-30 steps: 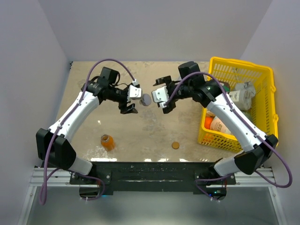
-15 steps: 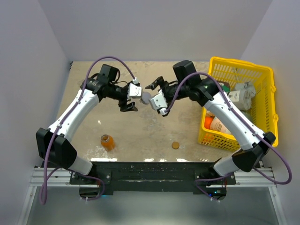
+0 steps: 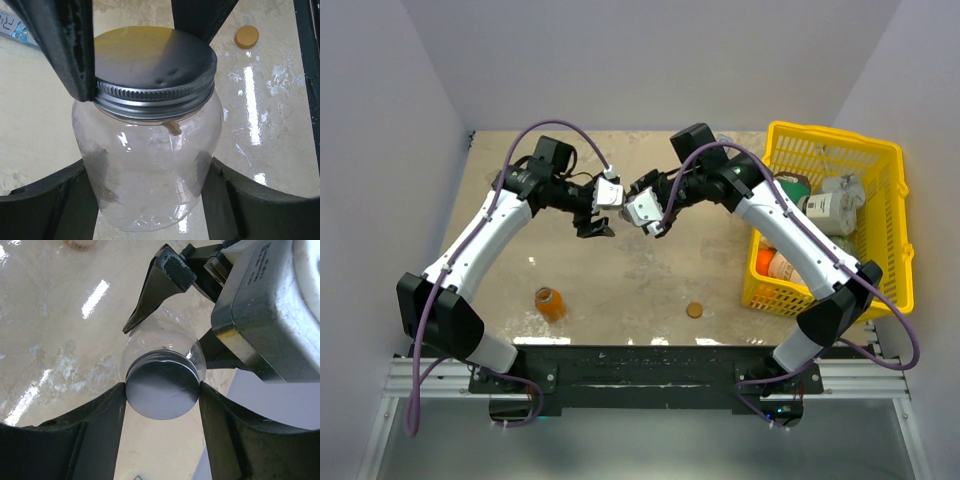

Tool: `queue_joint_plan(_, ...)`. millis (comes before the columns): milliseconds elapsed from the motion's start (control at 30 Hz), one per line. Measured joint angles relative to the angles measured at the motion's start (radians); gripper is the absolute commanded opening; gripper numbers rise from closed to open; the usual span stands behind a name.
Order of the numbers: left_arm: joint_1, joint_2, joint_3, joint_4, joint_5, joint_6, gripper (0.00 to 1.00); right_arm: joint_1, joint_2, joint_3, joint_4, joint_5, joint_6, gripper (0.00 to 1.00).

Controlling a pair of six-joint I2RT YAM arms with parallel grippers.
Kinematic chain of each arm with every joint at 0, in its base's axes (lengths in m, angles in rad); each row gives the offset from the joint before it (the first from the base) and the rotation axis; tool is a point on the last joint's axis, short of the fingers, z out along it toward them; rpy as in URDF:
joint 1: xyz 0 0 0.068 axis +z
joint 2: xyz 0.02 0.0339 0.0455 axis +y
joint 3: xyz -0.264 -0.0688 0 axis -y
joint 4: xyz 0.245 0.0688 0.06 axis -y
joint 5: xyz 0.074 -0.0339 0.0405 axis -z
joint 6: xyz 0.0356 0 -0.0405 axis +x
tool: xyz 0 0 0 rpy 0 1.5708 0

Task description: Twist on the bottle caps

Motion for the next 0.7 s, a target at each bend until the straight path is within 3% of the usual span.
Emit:
queue_joint_plan(100, 0.0, 0.0, 0.001, -0.001, -0.002, 0.0, 0.0, 0.0, 0.005, 0.008, -0.01, -0.002, 0.0, 0.5)
queue_joint_plan(133, 0.0, 0.0, 0.001, -0.001, -0.002, 0.0, 0.0, 0.0, 0.005, 0.01, -0.012, -0.002, -0.001, 0.42)
queue_joint_plan(300, 0.0, 0.0, 0.005, 0.016, -0.021, -0.013, 0.0, -0.001, 0.034, 0.054, -0.034, -0.002, 0.034, 0.26)
queue_joint_plan(367, 0.0, 0.0, 0.005, 0.035, -0.056, -0.035, 0.0, -0.007, 0.061, 0.08, -0.024, 0.0, 0.134, 0.18)
queue_joint_plan(700, -0.011, -0.107, -0.148, 0.314, -0.336, -0.203, 0.0, -0.053, 0.136, 0.074, 0.245, 0.005, 0.813, 0.13)
